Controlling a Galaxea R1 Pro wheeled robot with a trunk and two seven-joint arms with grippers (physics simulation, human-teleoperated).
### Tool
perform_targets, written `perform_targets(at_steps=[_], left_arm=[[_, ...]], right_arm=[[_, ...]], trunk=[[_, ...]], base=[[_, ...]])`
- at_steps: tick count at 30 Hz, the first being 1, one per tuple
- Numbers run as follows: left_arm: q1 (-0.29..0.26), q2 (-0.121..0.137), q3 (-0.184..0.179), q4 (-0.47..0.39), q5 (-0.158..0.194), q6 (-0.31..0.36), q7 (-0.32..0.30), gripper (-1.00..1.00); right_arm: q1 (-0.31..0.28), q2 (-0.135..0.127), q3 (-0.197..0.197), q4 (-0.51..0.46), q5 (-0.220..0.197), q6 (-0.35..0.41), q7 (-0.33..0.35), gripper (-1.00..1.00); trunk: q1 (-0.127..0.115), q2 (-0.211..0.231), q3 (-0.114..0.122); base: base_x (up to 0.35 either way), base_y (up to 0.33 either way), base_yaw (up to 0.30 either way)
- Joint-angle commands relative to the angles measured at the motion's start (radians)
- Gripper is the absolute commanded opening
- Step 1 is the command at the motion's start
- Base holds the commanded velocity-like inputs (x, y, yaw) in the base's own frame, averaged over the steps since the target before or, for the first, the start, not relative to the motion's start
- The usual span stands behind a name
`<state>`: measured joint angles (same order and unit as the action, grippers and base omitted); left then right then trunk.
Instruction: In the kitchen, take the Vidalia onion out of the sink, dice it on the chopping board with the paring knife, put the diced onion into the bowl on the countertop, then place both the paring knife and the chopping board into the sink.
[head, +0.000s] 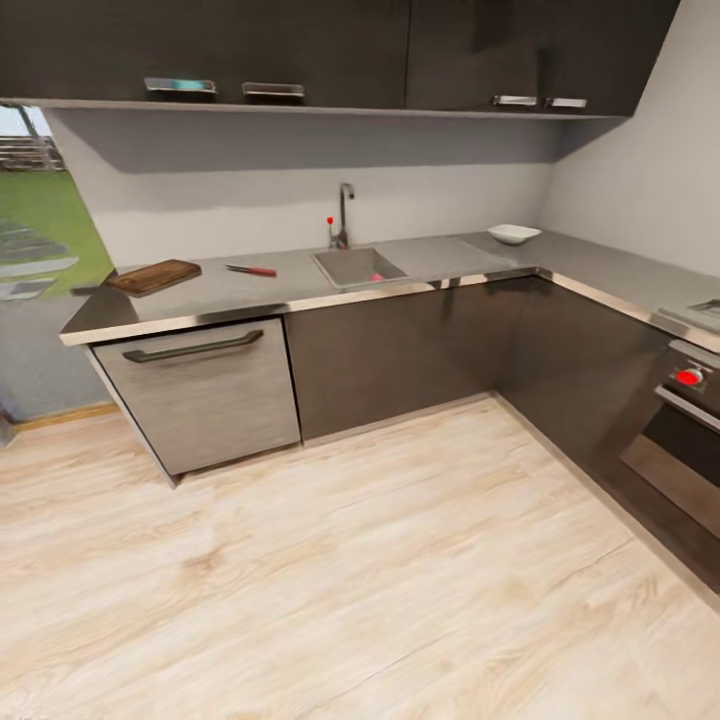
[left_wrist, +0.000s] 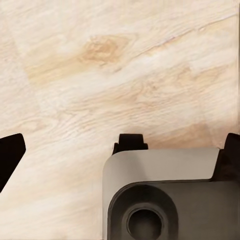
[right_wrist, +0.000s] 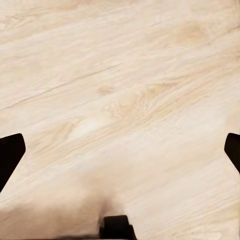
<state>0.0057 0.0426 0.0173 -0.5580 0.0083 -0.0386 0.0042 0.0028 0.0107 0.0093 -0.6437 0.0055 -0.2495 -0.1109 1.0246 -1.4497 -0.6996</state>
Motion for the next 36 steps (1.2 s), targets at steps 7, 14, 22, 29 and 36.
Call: perform_targets(at_steps=[7, 14, 22, 29, 36], left_arm=[[0.000, 0.000, 0.001, 0.000, 0.001, -0.001, 0.000, 1.00], [0.000, 0.000, 0.001, 0.001, 0.001, -0.001, 0.000, 1.00], [0.000, 0.000, 0.001, 0.001, 0.001, -0.001, 0.000, 1.00], [0.000, 0.000, 0.001, 0.001, 0.001, -0.001, 0.000, 1.00], [0.000, 0.000, 0.000, 0.001, 0.001, -0.001, 0.000, 1.00]], right_arm=[[0.000, 0.000, 0.001, -0.001, 0.001, -0.003, -0.004, 1.00], [0.000, 0.000, 0.001, -0.001, 0.001, -0.003, -0.004, 1.00], [0.000, 0.000, 0.001, -0.001, 0.001, -0.002, -0.004, 1.00], [0.001, 0.000, 0.001, -0.001, 0.001, -0.002, -0.004, 1.00], [0.000, 0.000, 0.001, -0.001, 0.001, -0.002, -0.004, 1.00]], trunk=[[0.000, 0.000, 0.004], [0.000, 0.000, 0.008], [0.000, 0.000, 0.013], [0.000, 0.000, 0.017], [0.000, 0.000, 0.021]], base=[[0.204, -0.221, 0.269], [0.204, -0.220, 0.269], [0.210, -0.221, 0.269], [0.216, -0.222, 0.269], [0.218, -0.223, 0.269]])
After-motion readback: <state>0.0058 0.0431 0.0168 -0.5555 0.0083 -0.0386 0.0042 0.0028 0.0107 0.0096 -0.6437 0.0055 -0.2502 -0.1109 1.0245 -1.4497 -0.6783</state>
